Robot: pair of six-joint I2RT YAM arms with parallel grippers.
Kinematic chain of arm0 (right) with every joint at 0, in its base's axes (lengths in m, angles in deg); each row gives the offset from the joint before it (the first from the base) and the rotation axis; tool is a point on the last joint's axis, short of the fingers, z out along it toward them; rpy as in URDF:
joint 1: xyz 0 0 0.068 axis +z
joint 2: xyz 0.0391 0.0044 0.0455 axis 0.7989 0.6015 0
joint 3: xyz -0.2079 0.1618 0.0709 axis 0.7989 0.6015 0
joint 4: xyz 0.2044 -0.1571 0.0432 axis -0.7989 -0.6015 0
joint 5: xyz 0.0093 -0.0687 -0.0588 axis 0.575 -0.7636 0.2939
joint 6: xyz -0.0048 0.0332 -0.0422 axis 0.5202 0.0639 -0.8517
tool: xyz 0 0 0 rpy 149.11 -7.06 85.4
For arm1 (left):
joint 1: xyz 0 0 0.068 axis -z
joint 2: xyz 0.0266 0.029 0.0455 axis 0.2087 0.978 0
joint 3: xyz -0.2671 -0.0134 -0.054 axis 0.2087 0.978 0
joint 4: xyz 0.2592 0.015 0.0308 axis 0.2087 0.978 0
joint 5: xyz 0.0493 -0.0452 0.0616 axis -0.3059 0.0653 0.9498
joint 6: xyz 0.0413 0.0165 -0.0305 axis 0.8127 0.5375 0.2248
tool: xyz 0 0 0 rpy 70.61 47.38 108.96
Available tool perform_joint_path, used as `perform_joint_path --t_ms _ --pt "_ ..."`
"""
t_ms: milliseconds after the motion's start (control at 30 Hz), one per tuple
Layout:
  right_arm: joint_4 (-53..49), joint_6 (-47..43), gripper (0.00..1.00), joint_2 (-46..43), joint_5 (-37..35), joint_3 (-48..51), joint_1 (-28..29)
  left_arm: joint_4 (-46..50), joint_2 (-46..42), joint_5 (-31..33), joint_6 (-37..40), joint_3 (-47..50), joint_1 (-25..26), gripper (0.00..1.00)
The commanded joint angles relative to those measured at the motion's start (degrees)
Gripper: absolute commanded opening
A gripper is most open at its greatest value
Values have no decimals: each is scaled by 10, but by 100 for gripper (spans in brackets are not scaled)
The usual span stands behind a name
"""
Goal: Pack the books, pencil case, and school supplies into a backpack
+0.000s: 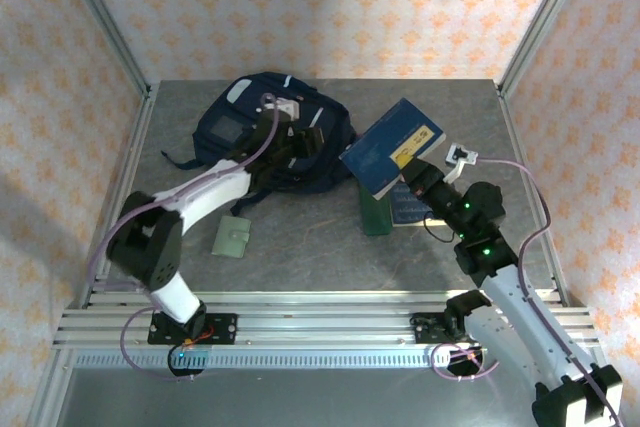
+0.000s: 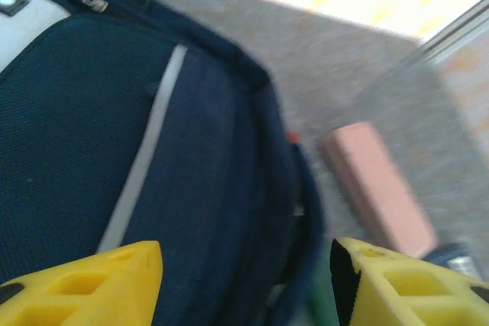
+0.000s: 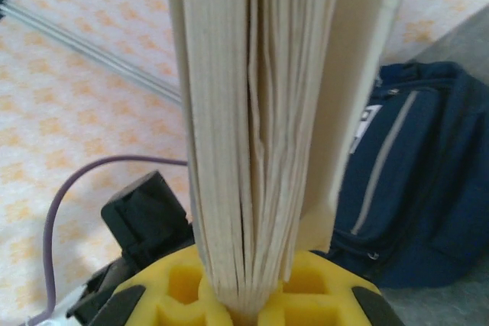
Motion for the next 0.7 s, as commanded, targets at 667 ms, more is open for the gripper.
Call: perform_joint_path --t_ms 667 --pt "-73 -25 0 -54 -41 4 -3 151 284 329 216 -243 64 59"
